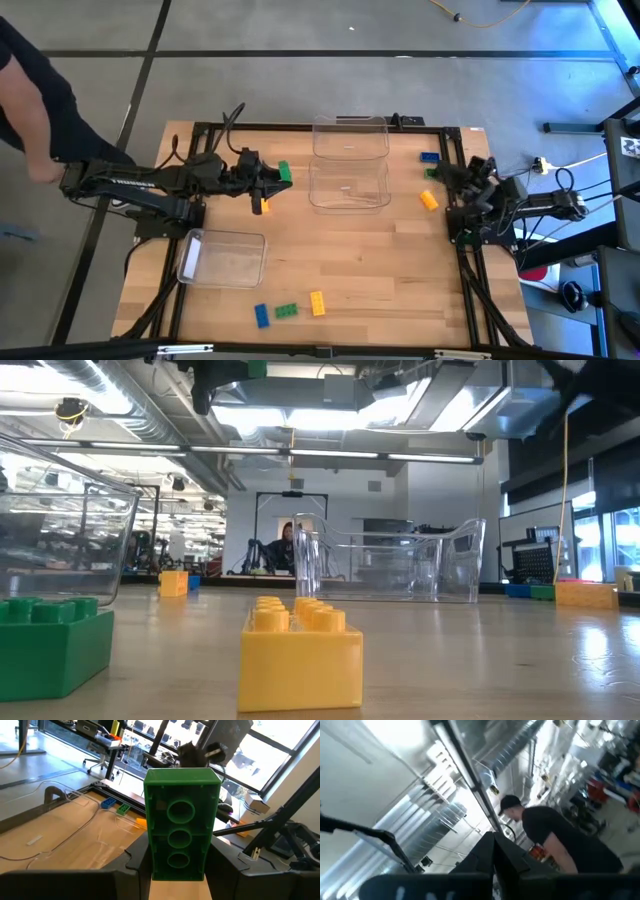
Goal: Sort & place blocks by color
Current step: Put the top left green game piece into the top transparent bin
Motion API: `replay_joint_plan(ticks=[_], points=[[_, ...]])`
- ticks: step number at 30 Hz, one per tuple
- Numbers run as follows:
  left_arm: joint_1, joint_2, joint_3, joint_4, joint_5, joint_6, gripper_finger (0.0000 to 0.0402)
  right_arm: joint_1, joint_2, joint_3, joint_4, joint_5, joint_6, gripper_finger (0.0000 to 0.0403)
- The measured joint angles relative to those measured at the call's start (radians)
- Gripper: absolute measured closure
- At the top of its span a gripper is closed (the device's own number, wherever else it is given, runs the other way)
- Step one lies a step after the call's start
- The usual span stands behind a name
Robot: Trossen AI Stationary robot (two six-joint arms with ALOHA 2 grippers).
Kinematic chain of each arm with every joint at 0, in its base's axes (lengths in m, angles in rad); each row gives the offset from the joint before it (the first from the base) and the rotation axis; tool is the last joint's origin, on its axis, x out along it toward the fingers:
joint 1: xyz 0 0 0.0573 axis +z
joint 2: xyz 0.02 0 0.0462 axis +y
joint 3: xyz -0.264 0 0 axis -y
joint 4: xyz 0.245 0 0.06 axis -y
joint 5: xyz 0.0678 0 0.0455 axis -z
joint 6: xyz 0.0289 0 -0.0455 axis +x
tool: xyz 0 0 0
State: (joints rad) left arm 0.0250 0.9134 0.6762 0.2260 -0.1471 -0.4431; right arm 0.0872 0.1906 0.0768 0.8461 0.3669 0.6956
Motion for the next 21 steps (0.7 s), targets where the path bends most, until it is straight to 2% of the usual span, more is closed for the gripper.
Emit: replay_joint_plan(ticks=[5, 11, 15, 21], points=[[0.0, 0.0, 0.0, 0.0, 0.0, 0.0, 0.0275, 0.0, 0.208, 0.197, -0.058, -0.083, -0.131, 0.0391], [0.0, 0.0, 0.0, 0.0, 0.011, 0.0, 0.0275, 0.0, 0.476, 0.426, -0.216, -0.171, -0.273, 0.0391], [-0.001, 0.0, 0.0, 0.001, 0.04, -0.005, 0.0275, 0.0, 0.62, 0.531, -0.277, -0.206, -0.311, 0.0391], [-0.001, 0.0, 0.0, 0.001, 0.041, -0.019, 0.0275, 0.0, 0.748, 0.63, -0.326, -0.237, -0.309, 0.0391]])
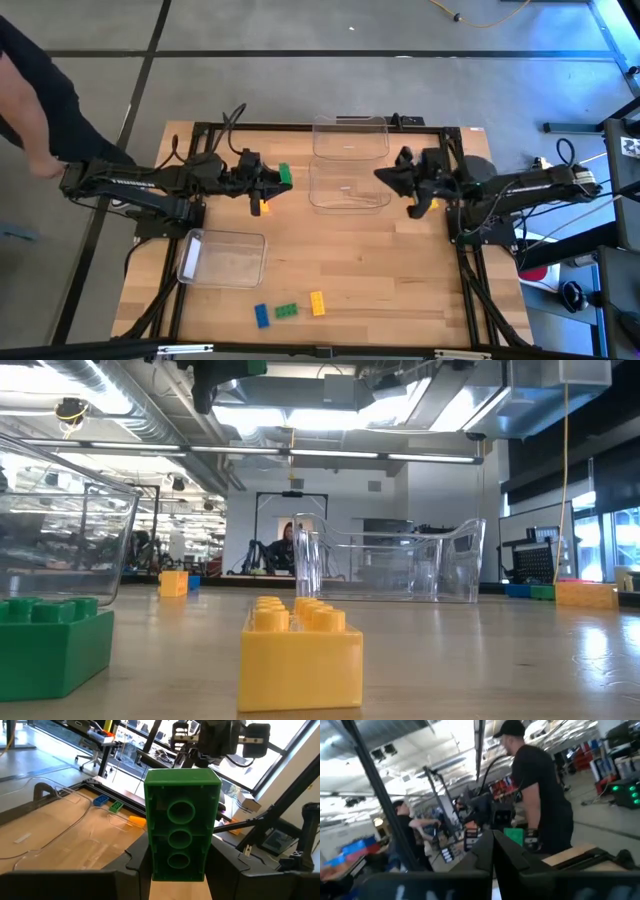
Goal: Sort & place blocks by color
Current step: Put the top left green game piece into the top transparent bin
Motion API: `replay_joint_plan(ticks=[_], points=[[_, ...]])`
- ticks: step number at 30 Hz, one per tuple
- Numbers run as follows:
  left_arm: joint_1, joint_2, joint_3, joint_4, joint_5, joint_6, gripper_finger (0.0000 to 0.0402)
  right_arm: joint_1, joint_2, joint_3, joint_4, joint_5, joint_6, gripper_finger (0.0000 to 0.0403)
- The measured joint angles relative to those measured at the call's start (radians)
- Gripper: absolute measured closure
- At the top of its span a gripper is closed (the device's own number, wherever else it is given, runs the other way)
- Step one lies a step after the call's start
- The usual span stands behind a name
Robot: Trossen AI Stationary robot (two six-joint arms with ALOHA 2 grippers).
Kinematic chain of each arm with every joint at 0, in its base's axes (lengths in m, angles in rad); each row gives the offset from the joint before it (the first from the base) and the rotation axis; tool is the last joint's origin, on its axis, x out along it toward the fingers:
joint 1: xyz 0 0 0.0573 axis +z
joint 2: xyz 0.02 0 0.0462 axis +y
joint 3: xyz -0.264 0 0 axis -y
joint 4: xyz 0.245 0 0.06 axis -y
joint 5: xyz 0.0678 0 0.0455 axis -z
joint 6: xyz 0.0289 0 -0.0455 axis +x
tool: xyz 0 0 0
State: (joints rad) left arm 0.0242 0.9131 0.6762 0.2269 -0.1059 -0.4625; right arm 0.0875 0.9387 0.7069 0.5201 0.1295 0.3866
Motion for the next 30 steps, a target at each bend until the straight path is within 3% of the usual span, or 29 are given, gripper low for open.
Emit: replay_joint_plan(ticks=[6, 9, 13, 22, 25, 30], points=[[0.0, 0.0, 0.0, 0.0, 0.026, 0.0, 0.0275, 0.0, 0.053, 0.031, -0.03, -0.029, 0.021, 0.0387], [0.0, 0.0, 0.0, 0.0, 0.05, 0.0, 0.0275, 0.0, 0.081, 0.049, -0.057, -0.026, 0.035, 0.0363], [0.0, 0.0, 0.0, 0.0, 0.075, 0.0, 0.0275, 0.0, 0.139, 0.104, -0.108, -0.026, 0.054, 0.0301], [-0.001, 0.009, 0.0, 0.013, 0.094, -0.001, 0.0275, -0.004, 0.345, 0.314, -0.3, -0.027, 0.027, 0.0115], [-0.017, 0.043, 0.02, 0.016, 0.094, -0.001, 0.0275, -0.007, 0.411, 0.367, -0.3, -0.026, 0.027, 0.0085], [-0.044, 0.138, 0.097, -0.005, 0.096, 0.056, 0.0275, -0.007, 0.519, 0.435, -0.304, -0.026, 0.001, 0.0076]])
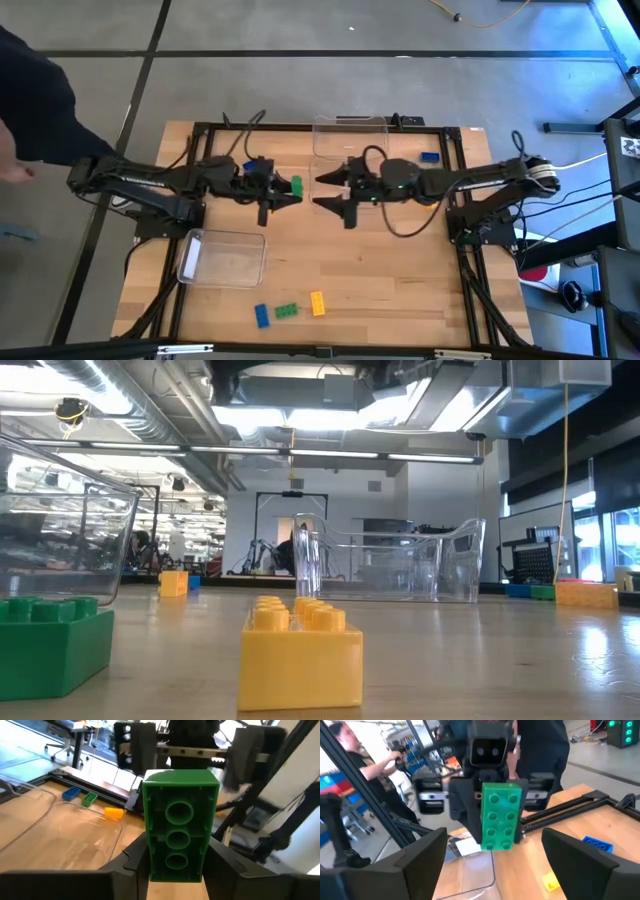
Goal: Sort & place blocks by color
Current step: Put the top left green game piece into the top transparent bin
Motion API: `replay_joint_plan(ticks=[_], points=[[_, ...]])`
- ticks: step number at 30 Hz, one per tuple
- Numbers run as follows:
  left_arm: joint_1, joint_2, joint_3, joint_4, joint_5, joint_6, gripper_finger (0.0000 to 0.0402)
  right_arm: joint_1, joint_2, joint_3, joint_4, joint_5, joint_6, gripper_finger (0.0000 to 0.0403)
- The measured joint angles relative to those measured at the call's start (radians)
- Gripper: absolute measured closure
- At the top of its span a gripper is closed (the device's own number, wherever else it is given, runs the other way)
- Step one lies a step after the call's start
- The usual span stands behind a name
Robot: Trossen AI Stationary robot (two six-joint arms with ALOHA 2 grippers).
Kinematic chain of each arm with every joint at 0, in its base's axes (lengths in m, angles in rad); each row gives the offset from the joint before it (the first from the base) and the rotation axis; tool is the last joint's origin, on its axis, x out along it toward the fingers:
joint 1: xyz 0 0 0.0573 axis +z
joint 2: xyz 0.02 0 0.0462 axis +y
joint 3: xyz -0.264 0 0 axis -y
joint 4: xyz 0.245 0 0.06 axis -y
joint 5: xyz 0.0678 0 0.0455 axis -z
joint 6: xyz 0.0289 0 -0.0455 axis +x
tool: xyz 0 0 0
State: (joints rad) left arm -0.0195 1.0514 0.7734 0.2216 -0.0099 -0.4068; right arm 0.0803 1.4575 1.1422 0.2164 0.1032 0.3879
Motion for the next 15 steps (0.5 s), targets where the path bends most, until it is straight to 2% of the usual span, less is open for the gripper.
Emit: replay_joint_plan(ticks=[6, 15], points=[[-0.001, 0.076, 0.06, -0.031, -0.014, 0.054, 0.0275, 0.0, 0.074, 0.065, 0.004, -0.001, 0.0, 0.0079], [-0.002, 0.089, 0.063, -0.02, -0.001, 0.075, 0.0275, 0.0, 0.089, 0.082, 0.005, 0.0, 0.02, 0.008]])
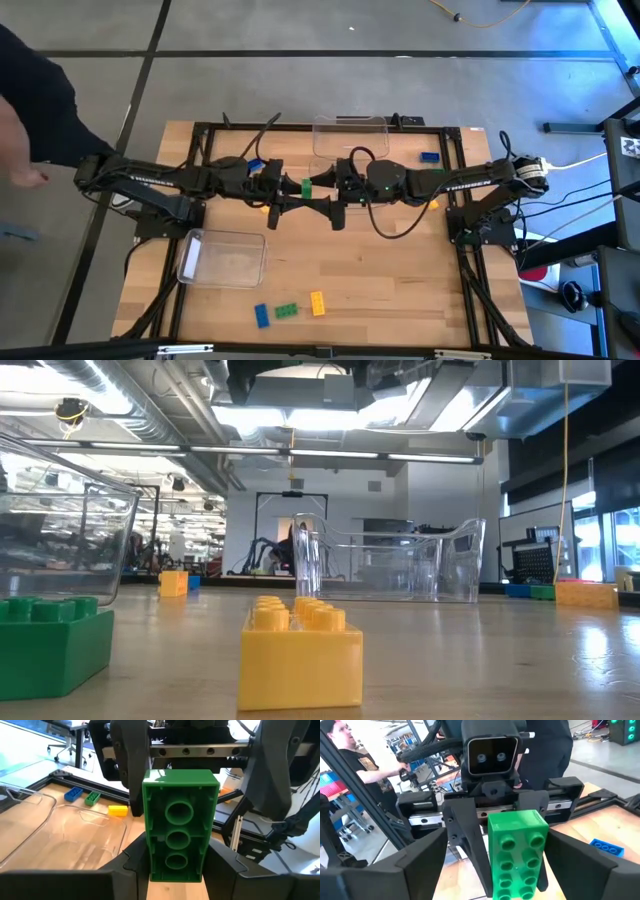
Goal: Sort & place blocks by color
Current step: Put the top left green game piece into the top transparent bin
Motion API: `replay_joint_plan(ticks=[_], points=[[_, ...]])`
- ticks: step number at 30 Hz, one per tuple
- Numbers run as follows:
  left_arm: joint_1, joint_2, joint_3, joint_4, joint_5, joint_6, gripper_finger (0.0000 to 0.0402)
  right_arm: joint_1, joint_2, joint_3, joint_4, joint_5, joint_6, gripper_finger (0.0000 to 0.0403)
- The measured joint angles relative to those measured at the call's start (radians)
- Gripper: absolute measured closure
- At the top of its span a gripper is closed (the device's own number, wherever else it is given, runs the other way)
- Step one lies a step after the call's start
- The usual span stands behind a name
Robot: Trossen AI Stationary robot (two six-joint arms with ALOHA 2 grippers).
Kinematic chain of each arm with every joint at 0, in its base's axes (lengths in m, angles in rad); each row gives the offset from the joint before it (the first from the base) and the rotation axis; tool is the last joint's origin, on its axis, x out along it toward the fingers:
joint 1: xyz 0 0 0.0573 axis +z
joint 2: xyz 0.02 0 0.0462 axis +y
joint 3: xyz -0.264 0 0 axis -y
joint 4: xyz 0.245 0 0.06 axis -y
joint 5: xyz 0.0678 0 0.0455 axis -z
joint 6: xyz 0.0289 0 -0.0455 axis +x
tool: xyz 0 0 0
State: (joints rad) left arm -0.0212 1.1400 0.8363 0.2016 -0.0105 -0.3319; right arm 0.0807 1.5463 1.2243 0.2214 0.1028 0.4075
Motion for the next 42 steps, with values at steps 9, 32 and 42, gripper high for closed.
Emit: replay_joint_plan(ticks=[9, 32, 42], points=[[0.0, 0.0, 0.0, 0.003, 0.003, 0.003, 0.0275, 0.0, 0.0, 0.0, 0.001, 0.009, 0.01, 0.0159], [0.049, -0.039, 0.0, -0.034, 0.074, -0.047, 0.0183, -0.001, -0.03, -0.001, -0.036, 0.003, -0.064, 0.0259], [0.139, -0.284, -0.002, -0.331, 0.044, -0.006, 0.0151, -0.023, -0.214, -0.001, -0.403, 0.021, -0.133, 0.0258]])
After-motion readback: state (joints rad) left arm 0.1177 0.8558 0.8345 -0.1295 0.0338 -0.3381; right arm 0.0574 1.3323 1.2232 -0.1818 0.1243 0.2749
